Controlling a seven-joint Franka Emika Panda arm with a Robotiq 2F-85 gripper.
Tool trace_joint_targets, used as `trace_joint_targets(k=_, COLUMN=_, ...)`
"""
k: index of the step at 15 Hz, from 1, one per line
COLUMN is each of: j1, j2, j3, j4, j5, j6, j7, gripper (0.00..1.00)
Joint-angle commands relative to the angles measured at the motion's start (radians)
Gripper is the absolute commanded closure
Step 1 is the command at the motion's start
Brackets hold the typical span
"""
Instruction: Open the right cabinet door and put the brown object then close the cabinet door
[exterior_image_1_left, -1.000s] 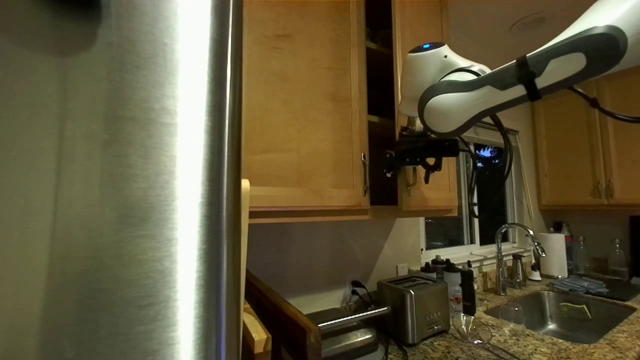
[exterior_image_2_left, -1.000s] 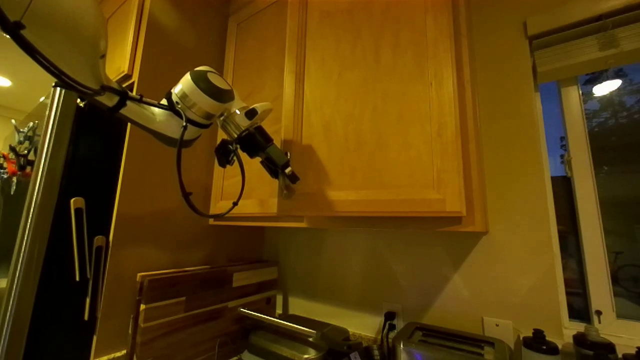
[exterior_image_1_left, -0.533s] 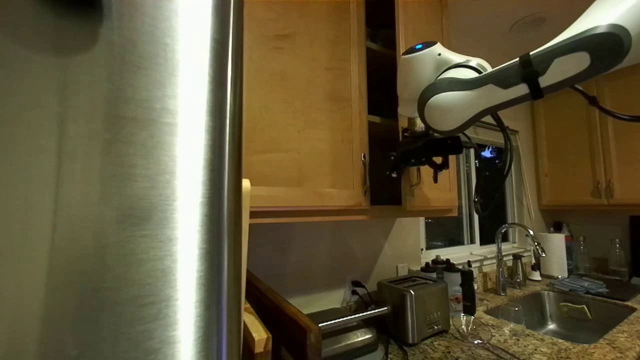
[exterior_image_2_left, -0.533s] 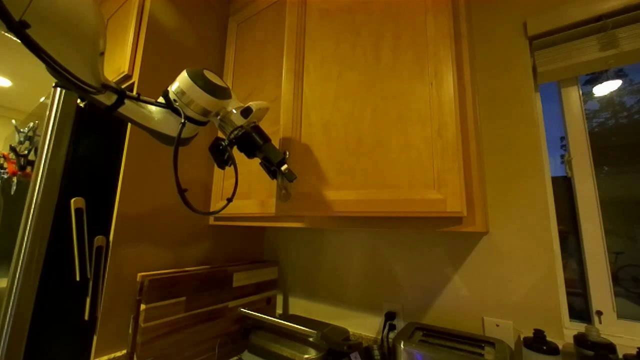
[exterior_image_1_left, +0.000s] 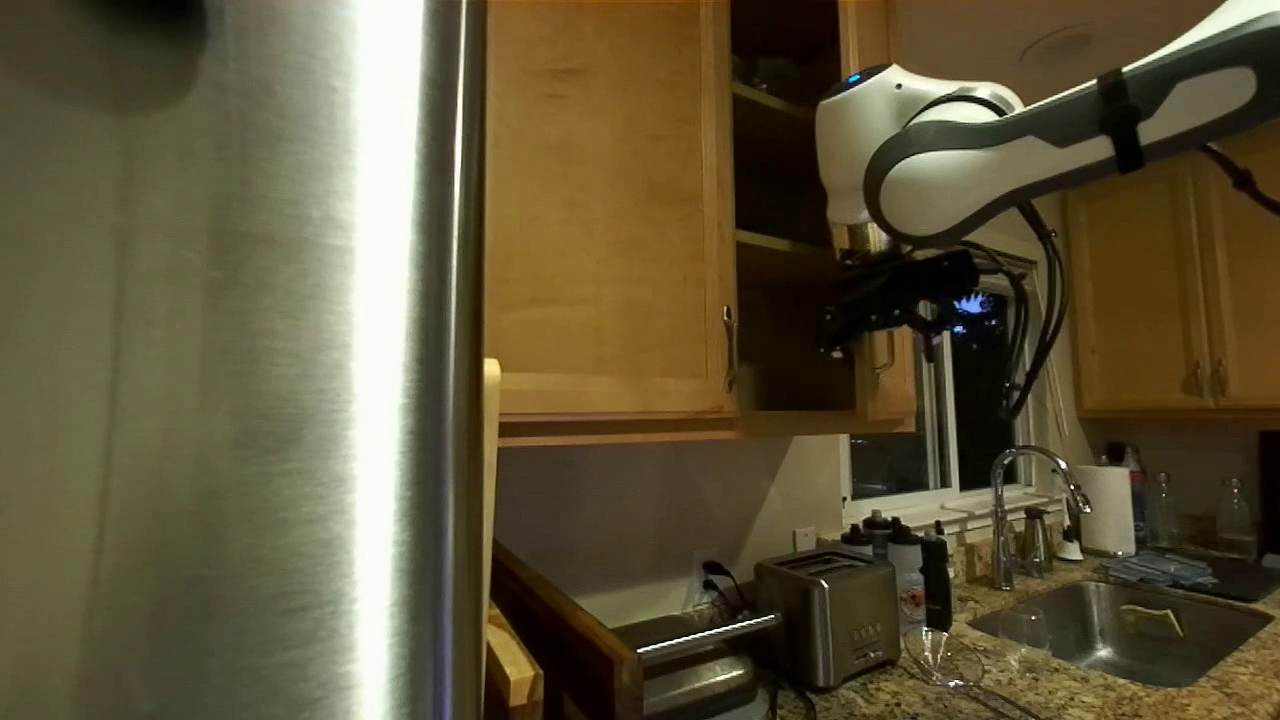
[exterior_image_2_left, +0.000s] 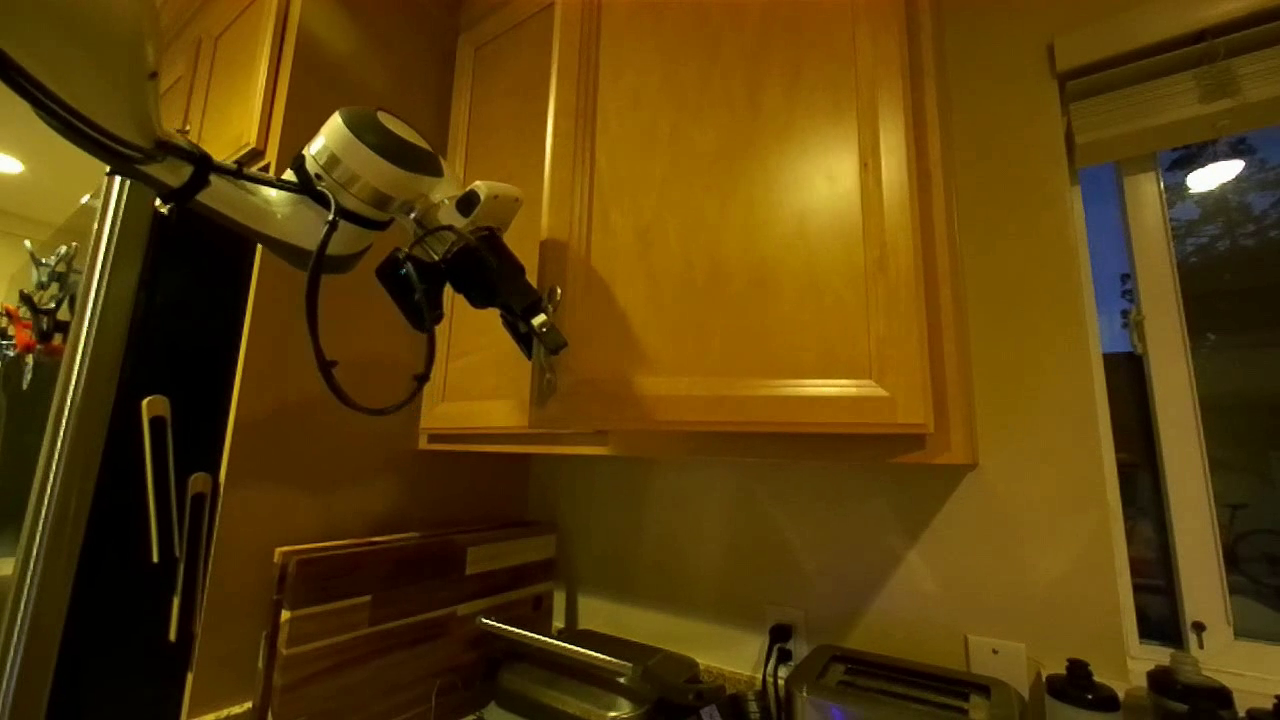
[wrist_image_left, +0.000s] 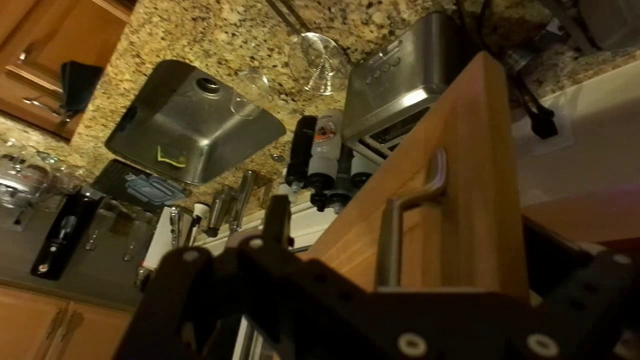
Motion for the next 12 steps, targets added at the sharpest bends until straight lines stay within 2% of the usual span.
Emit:
trace_joint_targets(k=1, j1=0.021, j2=-0.140, j3=-0.044, j4=-0.104, j5=-0.030, j6=-0.148, j7=-0.040, gripper=0.00)
trace_joint_targets(k=5, j1=0.015, j2=-0.220, j3=-0.046, j4=-0.135, j5=-0.078, j6=-0.342, j7=-0.072, gripper=0.00)
trace_joint_targets(k=8, j1=0.037, j2=-0.249, j3=-0.056, j4=-0.148, j5=-0.108, j6=-0.471, j7=-0.124, gripper=0.00)
trace_joint_targets(k=10, j1=0.060, j2=-0.262, j3=-0.064, j4=-0.148, j5=-0.104, j6=-0.526, j7=-0.179, gripper=0.00)
trace_joint_targets(k=12, j1=0.110, j2=-0.277, j3=-0.087, j4=-0.150, j5=-0.067, j6=-0.529, j7=-0.280, gripper=0.00)
